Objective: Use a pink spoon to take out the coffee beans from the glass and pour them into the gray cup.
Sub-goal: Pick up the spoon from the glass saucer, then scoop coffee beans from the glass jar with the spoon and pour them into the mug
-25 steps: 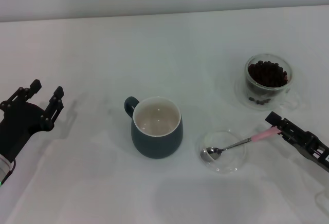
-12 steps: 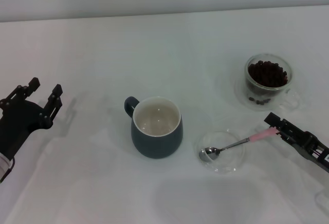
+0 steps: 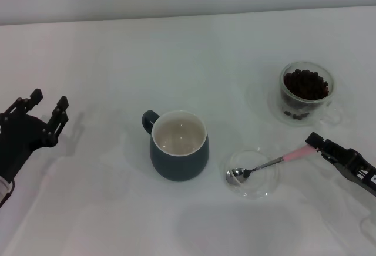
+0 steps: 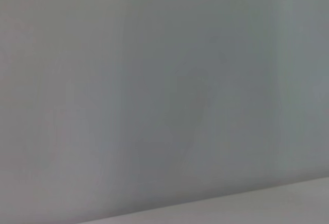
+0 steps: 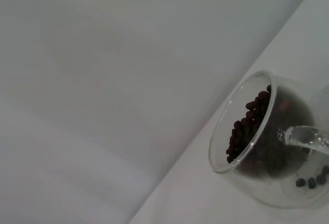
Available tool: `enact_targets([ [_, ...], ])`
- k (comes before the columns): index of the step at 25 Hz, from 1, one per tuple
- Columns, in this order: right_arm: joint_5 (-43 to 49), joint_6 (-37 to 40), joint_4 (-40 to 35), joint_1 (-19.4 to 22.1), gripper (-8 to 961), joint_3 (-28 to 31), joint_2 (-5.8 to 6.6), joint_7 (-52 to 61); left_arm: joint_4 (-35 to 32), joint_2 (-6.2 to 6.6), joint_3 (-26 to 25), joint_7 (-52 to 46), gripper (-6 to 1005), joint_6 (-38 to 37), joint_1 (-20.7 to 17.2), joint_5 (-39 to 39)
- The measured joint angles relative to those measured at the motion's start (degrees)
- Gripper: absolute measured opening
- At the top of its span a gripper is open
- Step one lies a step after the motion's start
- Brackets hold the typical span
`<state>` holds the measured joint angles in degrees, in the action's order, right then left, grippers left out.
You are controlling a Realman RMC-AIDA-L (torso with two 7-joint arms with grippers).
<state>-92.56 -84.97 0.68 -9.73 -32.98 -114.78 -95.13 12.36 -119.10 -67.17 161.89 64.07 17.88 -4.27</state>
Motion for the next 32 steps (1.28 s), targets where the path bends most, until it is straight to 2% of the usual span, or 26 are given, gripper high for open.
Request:
enact_targets([
  [7,-0.08,1.18,0.03,-0.04,137,0.11,0.00,0.57,-0.23,-0.05,-0.91,0.00,525,0.01,0.07,-0.04],
  [15,-0.15,1.06,-0.13,-0.50,137,0.11,0.04,0.83,-0.23,0.01,-1.04,0.00,523,-0.02,0.14,-0.04],
  [24,0.08,-3.51,-5.17,-0.75,138,-0.23,0.30,2.40,-0.23,-0.07,-1.04,0.00,522,-0.16,0.14,-0.03],
  [32,-1.42,-7.49,-8.95,-0.71,138,0.53,1.67,4.28,-0.40,-0.08,-1.03,0.00,522,-0.18,0.09,-0.71],
])
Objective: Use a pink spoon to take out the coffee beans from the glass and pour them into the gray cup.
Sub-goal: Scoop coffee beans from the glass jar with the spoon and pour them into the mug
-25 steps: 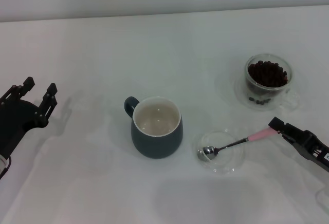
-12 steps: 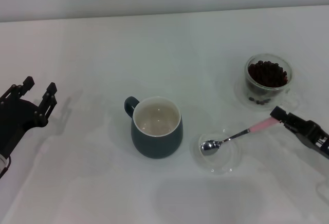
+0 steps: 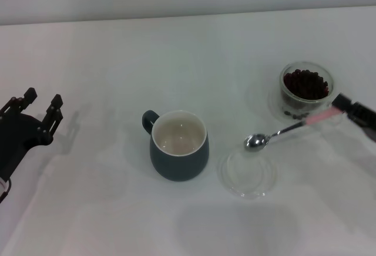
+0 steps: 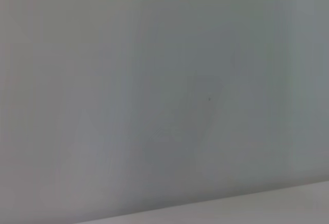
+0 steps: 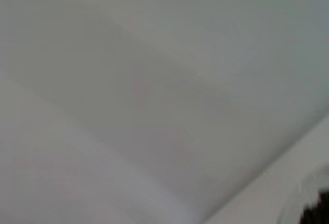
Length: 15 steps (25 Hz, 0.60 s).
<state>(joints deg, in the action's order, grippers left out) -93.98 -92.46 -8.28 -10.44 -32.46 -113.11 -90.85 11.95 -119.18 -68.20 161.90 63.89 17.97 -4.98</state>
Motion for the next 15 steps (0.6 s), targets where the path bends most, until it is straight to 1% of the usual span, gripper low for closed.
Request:
enact_targets([
  [5,-0.80,-0.35,-4.49,-0.76,138,2.91,0.53,1.00,-0.26,-0.12,0.00,0.00,522,0.00,0.01,-0.26],
  [9,-0.83,-0.40,-6.58,-2.55,138,5.78,1.53,1.07,-0.27,-0.19,-0.01,-0.01,521,0.00,-0.36,-0.47],
  [12,-1.20,-0.15,-8.24,-3.68,138,6.80,2.34,1.11,-0.30,-0.19,-0.01,-0.04,521,0.00,-0.55,-0.48],
  [15,-1.46,1.06,-10.42,-4.54,138,7.62,2.63,0.86,-0.44,-0.19,0.00,-0.05,521,0.00,-0.74,-0.53],
])
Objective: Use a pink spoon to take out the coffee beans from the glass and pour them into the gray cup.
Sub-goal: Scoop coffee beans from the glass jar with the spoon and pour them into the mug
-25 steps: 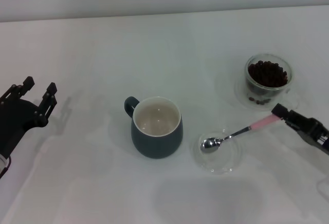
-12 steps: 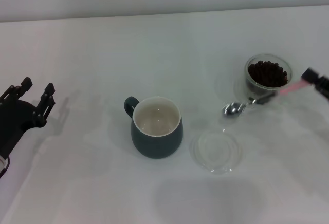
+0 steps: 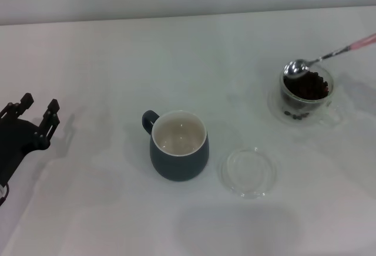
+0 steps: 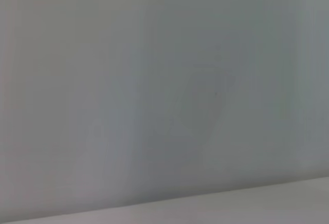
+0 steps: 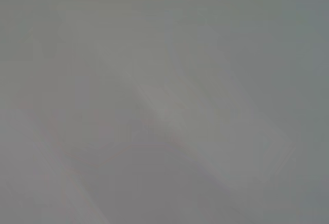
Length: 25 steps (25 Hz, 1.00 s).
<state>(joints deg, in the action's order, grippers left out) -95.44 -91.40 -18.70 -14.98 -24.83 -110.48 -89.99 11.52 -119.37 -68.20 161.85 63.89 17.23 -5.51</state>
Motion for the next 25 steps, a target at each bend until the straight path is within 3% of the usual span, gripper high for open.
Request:
enact_targets([
  [10,2.25,3.68,-8.38,-1.37,138,-0.32,0.29,-3.16,-0.02,-0.06,0.00,-0.04,522,0.00,-0.70,-1.50],
  [19,5.07,3.60,-11.49,-0.87,139,-0.57,1.04,-4.64,0.00,0.02,0.00,-0.04,523,-0.45,-0.48,-1.71],
  [25,7.37,4.51,-11.57,-1.47,139,-0.64,0.88,-6.19,0.00,0.11,0.00,-0.04,522,-0.61,-0.11,-1.71],
])
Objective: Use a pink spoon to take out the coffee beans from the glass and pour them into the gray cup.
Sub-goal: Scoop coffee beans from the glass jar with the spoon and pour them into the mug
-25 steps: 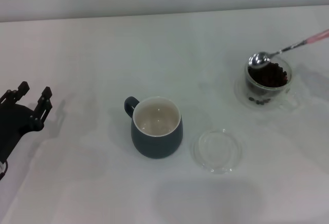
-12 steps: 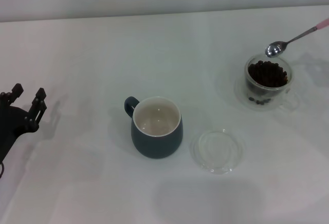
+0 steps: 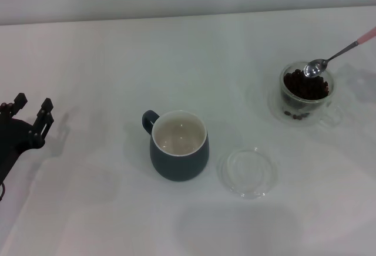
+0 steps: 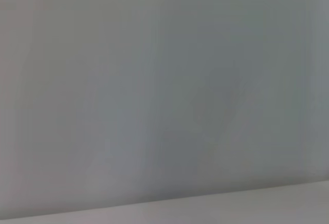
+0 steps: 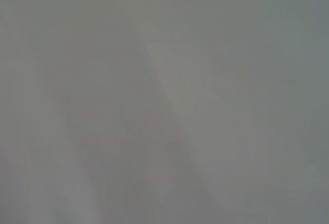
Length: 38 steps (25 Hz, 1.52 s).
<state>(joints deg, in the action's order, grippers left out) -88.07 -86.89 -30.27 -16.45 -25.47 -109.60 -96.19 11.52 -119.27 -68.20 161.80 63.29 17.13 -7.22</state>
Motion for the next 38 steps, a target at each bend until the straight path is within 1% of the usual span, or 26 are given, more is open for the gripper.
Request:
enact_targets([
  [3,0.42,1.12,-0.03,-0.21,139,-0.37,-0.18,-1.25,0.00,0.00,0.00,0.00,522,-0.01,0.05,0.01],
  [8,2.30,2.73,-1.21,-0.54,139,-0.61,-0.02,-1.81,0.00,0.00,0.00,0.00,522,-0.01,0.08,0.02],
  [12,3.78,3.70,-3.15,-0.48,139,-0.62,-0.49,-1.77,0.00,0.00,0.00,0.00,521,-0.01,0.10,0.02],
  [16,3.93,4.02,-3.29,-0.42,139,-0.63,-0.74,-1.21,0.00,0.07,0.00,0.00,521,-0.01,0.10,0.02],
  [22,3.96,4.34,-3.03,-0.56,140,-0.63,-1.00,1.67,0.00,0.09,0.00,0.00,522,-0.02,0.30,0.02],
  [27,3.99,6.24,-2.84,-0.71,140,-1.09,-1.32,4.15,0.00,0.15,-0.05,0.00,522,-0.05,0.53,0.02],
  [38,4.90,8.18,-2.70,-1.38,140,-1.30,-1.24,11.12,0.00,0.18,-0.10,0.05,522,-0.46,0.83,0.02],
])
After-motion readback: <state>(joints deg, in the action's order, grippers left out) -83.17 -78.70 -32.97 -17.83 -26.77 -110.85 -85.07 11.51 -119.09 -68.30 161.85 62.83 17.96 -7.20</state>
